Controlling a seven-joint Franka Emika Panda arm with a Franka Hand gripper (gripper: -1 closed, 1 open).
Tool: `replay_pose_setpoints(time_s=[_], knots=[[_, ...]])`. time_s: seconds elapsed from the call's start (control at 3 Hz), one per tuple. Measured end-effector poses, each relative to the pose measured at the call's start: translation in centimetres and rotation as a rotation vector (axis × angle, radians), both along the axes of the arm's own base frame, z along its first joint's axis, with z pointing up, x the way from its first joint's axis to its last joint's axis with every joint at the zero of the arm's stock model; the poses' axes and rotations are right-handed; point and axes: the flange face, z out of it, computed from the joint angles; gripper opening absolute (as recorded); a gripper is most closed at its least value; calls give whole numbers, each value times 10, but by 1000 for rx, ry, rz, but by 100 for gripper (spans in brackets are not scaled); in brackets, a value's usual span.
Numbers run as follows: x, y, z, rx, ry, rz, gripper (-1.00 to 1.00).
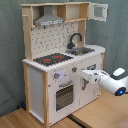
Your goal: Play with the kitchen
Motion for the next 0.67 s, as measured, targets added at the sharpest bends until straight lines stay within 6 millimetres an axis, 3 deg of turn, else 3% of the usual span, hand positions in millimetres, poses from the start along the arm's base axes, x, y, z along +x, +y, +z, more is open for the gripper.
replay_pose_setpoints(time_s=[0.67], knots=[[-19,36,2,167,23,52,100]])
